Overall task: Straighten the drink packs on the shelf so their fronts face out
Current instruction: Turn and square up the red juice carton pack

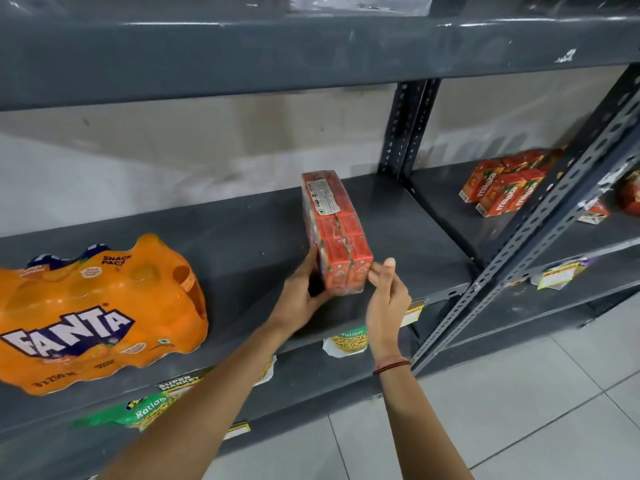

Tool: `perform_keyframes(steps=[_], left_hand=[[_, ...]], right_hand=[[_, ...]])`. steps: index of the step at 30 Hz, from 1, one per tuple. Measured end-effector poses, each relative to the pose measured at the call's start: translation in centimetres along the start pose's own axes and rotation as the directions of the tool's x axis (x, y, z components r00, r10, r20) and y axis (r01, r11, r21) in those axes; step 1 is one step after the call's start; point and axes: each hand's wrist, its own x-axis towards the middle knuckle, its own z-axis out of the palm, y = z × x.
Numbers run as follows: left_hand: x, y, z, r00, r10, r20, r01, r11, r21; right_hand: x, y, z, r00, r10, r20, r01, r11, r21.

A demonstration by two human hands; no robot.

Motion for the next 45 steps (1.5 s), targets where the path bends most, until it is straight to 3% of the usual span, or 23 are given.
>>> perform_keyframes(steps=[4,7,9,11,13,16,19,22,24,30,35,40,45], left_hand=[[1.4,-0.9,-3.6,0.987,0.073,0.143,-0.091,0.988,0.122],[2.4,-1.8,-6.1,0.981,0.099,0.166,-0.139,0.959,0.246],[3.0,-2.4,-7.4,0.990,0.023,0.137,-0.057,0.966,0.251],[2.7,-2.6,-8.1,0.996,-0.063,0.067,0.046,0.973,0.226],[1.5,-2.5,-7.7,0.986,-0.091,-0.142,0.119,0.972,0.201],[-1.6,-1.1,-4.7,0.885,-0.148,-0.441,0.159,0.987,-0.011],[-2.4,1.5,-1.1,0.884,-0.199,-0.423,0.127,0.973,-0.192],[-1.4,2.6,0.7,0.852,-0.232,-0.470,0.173,0.971,-0.165],[-0.9,2.1,0.8,0.834,-0.250,-0.493,0.212,0.968,-0.133],[-0.1,-0.5,-2.1,0.910,-0.160,-0.382,0.168,0.986,-0.011],[0.1,-1.9,-5.0,0.962,-0.153,-0.227,0.147,0.988,-0.044],[0.4,-2.5,-5.9,0.922,-0.235,-0.308,0.200,0.970,-0.140],[-0.1,-2.3,-5.5,0.880,-0.222,-0.419,0.189,0.975,-0.119]], right_hand=[[-1.6,0.1,1.5,0.998,-0.035,0.058,0.038,0.998,-0.046],[-2.0,-0.3,2.4,0.964,-0.183,0.195,0.232,0.935,-0.267],[-1.3,-0.8,2.8,0.900,-0.269,0.341,0.395,0.835,-0.383],[0.2,-1.2,2.9,0.858,-0.285,0.427,0.467,0.778,-0.421],[2.6,-1.6,2.9,0.900,-0.270,0.343,0.407,0.804,-0.433],[7.7,-2.0,3.4,0.979,-0.124,0.164,0.179,0.908,-0.380],[12.6,-2.4,5.0,0.963,0.109,0.246,-0.035,0.957,-0.288],[15.2,-2.1,6.8,0.899,0.270,0.345,-0.168,0.940,-0.298],[16.0,-1.8,7.6,0.859,0.303,0.413,-0.214,0.944,-0.250],[16.3,-1.1,7.7,0.887,0.289,0.360,-0.213,0.948,-0.235],[15.0,-1.1,6.7,0.946,0.235,0.225,-0.147,0.926,-0.348],[11.8,-1.3,6.3,0.985,0.158,0.063,-0.111,0.878,-0.467],[11.4,-1.1,4.1,0.981,0.143,0.127,-0.078,0.906,-0.416]])
